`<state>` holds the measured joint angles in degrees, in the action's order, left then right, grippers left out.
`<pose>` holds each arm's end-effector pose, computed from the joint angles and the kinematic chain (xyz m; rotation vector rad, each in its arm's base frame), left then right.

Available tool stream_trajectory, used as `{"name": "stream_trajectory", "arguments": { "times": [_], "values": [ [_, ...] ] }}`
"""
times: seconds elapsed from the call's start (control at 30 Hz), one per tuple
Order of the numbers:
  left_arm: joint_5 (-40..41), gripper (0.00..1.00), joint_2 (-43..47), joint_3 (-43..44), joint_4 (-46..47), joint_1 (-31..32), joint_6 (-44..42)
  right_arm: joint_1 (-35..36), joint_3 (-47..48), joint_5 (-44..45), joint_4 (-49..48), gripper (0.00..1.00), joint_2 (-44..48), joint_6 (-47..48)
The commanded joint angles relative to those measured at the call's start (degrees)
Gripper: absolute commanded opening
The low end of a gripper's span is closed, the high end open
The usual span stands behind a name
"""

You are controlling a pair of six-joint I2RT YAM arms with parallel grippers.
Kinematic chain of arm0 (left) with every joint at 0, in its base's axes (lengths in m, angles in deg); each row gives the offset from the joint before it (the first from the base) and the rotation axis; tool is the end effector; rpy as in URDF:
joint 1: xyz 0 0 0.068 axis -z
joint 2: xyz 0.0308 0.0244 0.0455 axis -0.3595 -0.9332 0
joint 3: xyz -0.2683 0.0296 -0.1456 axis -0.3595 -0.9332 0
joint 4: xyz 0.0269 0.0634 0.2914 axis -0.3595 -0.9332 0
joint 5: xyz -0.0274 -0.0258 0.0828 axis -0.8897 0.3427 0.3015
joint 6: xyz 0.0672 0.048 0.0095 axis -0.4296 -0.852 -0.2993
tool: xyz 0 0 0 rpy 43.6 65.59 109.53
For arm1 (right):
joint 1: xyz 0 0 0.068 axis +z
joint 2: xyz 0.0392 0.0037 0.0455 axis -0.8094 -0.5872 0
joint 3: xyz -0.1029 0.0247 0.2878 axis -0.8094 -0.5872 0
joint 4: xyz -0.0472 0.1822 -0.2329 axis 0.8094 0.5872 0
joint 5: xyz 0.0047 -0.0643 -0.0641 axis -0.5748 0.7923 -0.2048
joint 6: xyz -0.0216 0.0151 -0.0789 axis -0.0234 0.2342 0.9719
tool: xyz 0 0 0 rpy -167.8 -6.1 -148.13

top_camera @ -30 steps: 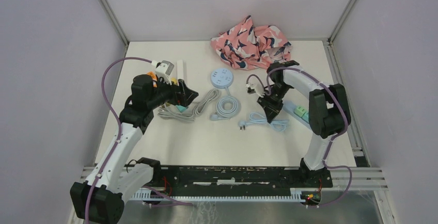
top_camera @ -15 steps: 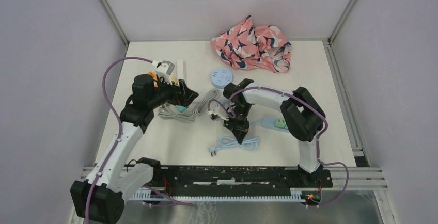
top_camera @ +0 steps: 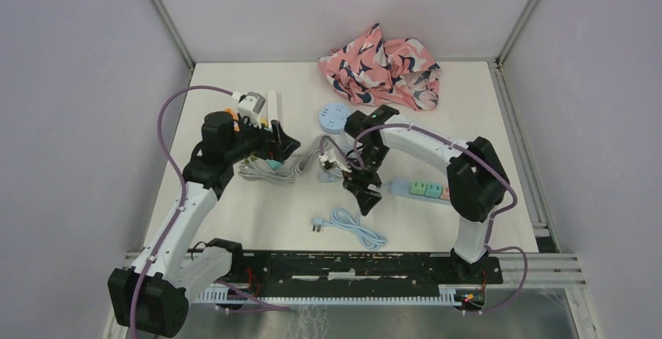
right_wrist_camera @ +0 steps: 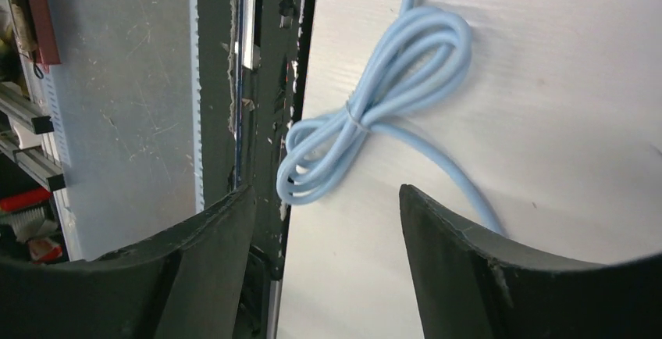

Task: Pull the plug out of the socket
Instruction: Move the socket to the center of the board.

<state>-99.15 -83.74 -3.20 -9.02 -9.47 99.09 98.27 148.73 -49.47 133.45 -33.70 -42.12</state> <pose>0.2527 -0.0861 0.3151 0.3418 1.9731 -0.7183 0.2403 0.3026 0.2108 1.9455 -2.0573 -1.1065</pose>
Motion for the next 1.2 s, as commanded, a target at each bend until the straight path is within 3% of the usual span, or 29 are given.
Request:
{"name": "stream_trajectory", "arguments": {
  "times": [0.0, 0.37, 0.43, 0.5, 0.7, 0.8, 0.97, 1.17],
  "values": [
    [-2.7, 0.99, -0.6, 0.47, 1.73, -0.25, -2.44, -6.49, 1.52, -5.18, 5.48, 0.74, 7.07, 6.94],
    [-3.38, 0.99, -1.77, 0.47, 2.01, -0.24, -2.22, -26.7, -3.32, -16.46, 2.19, 0.76, 23.36, 8.77],
    [-3.49, 0.99, -1.92, 0.55, 2.0, -0.28, -2.14, -30.05, -5.71, -19.0, -0.66, 0.82, 26.12, 8.25],
    [-3.58, 0.99, -2.07, 0.56, 1.99, -0.2, -2.13, -32.48, -10.19, -20.39, -5.91, 0.98, 28.55, 7.06],
    [-3.94, 0.99, -1.98, 0.5, 1.94, -0.25, -1.96, -33.45, -20.04, -13.75, -13.47, 0.99, 32.27, 13.55],
    [-3.76, 0.99, -1.6, 0.47, 1.97, -0.21, -2.04, -33.45, -21.91, -4.36, -15.88, 0.98, 32.43, 15.58],
    [-3.84, 0.99, -1.81, 0.53, 1.96, -0.25, -1.96, -33.35, -23.25, 11.24, -16.77, 0.89, 30.42, 17.25],
    [-3.94, 0.99, -2.03, 0.56, 1.94, -0.22, -1.87, -31.77, -23.79, 13.21, -13.01, 0.77, 27.8, 21.32]
  ]
}}
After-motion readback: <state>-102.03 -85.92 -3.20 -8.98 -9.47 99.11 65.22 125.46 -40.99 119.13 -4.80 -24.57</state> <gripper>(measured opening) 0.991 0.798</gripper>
